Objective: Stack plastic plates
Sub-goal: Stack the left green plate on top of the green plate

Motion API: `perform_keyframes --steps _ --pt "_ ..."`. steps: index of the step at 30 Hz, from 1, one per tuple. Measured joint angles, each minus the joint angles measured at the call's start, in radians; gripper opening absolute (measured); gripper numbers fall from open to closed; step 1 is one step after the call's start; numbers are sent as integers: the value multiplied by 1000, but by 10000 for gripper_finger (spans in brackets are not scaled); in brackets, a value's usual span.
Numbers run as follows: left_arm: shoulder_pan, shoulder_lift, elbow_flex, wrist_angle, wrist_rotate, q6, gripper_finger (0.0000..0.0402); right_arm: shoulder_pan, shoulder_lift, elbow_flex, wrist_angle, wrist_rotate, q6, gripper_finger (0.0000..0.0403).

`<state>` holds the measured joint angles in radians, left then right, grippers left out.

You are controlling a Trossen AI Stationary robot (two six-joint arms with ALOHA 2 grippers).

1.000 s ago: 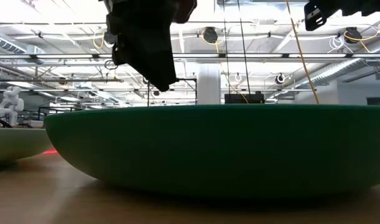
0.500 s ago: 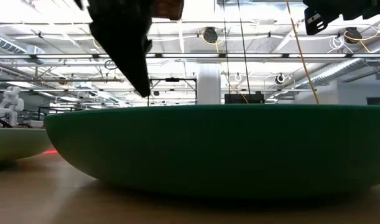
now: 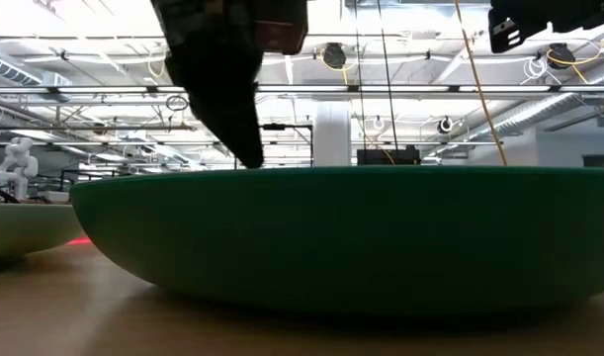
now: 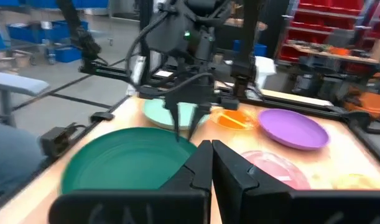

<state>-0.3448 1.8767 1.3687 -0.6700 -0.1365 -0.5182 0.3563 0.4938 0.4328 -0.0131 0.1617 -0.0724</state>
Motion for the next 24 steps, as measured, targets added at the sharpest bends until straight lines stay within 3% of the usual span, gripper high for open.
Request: perform_keyframes --steps 5,19,24 --pt "36 -17 0 -82 9 -8 75 14 0 0 -1 -1 7 2" --pt "87 -52 -3 -59 40 54 6 66 0 0 -41 26 29 2" --pt "59 -173 -181 185 39 44 5 87 0 0 -67 26 60 2"
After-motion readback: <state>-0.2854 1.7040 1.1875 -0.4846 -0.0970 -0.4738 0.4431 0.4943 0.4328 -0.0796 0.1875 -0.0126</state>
